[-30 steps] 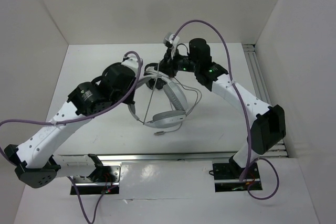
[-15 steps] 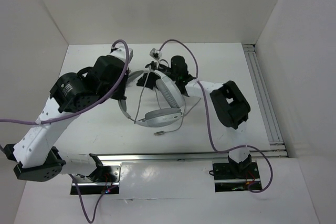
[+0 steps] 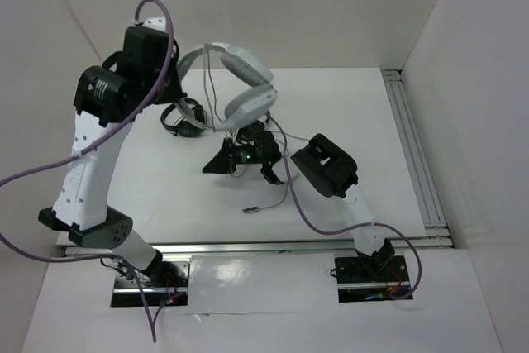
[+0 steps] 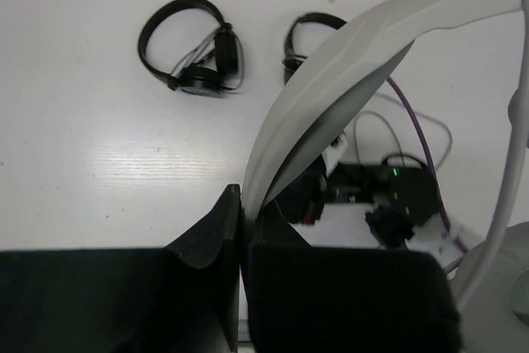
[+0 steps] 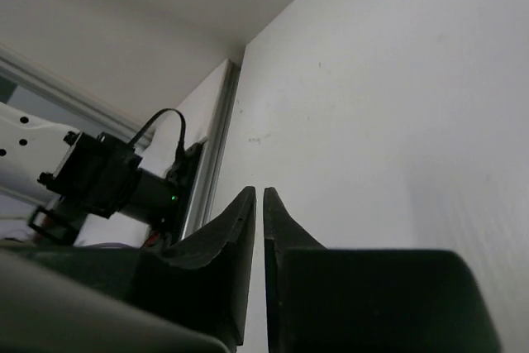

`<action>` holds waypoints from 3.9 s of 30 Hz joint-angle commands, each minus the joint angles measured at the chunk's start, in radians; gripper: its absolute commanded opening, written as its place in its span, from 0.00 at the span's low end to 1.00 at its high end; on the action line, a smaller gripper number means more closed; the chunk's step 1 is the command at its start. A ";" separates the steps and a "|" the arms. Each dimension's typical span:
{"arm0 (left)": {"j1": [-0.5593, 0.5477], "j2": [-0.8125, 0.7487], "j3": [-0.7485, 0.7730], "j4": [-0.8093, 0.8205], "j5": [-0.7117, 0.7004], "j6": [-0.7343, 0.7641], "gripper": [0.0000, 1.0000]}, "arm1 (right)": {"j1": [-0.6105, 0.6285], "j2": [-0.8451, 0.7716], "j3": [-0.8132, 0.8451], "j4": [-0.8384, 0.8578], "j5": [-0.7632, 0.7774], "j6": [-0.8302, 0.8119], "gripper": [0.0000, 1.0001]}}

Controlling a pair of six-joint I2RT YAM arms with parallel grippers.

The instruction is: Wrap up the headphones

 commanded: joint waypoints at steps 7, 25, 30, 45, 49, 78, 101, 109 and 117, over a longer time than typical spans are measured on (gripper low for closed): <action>0.356 0.147 0.034 0.258 0.178 -0.087 0.00 | 0.058 -0.126 -0.255 0.383 0.004 0.011 0.00; 0.473 0.246 -0.409 0.365 0.020 -0.012 0.00 | 0.462 -0.881 -0.171 -1.175 0.614 -0.928 0.00; 0.408 0.129 -0.638 0.425 -0.041 0.022 0.00 | 0.471 -0.881 0.051 -1.572 1.017 -1.104 0.00; 0.146 -0.024 -0.900 0.360 -0.144 0.060 0.00 | 0.386 -0.874 0.384 -1.434 1.705 -1.344 0.00; 0.169 -0.006 -0.867 0.342 -0.172 -0.047 0.00 | 0.469 -0.884 0.421 -1.531 1.625 -1.249 0.00; 0.399 0.126 -0.675 0.368 0.074 -0.322 0.00 | 0.739 -0.933 0.411 -1.772 0.926 -1.091 0.00; 0.395 0.102 -0.736 0.442 0.077 -0.255 0.00 | 0.739 -0.853 0.499 -1.784 0.788 -1.077 0.00; 0.258 0.119 -0.885 0.457 0.023 -0.109 0.00 | 0.716 -0.728 0.862 -2.131 1.150 -1.270 0.00; 0.214 -0.033 -1.000 0.480 0.008 -0.032 0.00 | 0.552 -0.877 0.457 -1.780 1.526 -1.445 0.00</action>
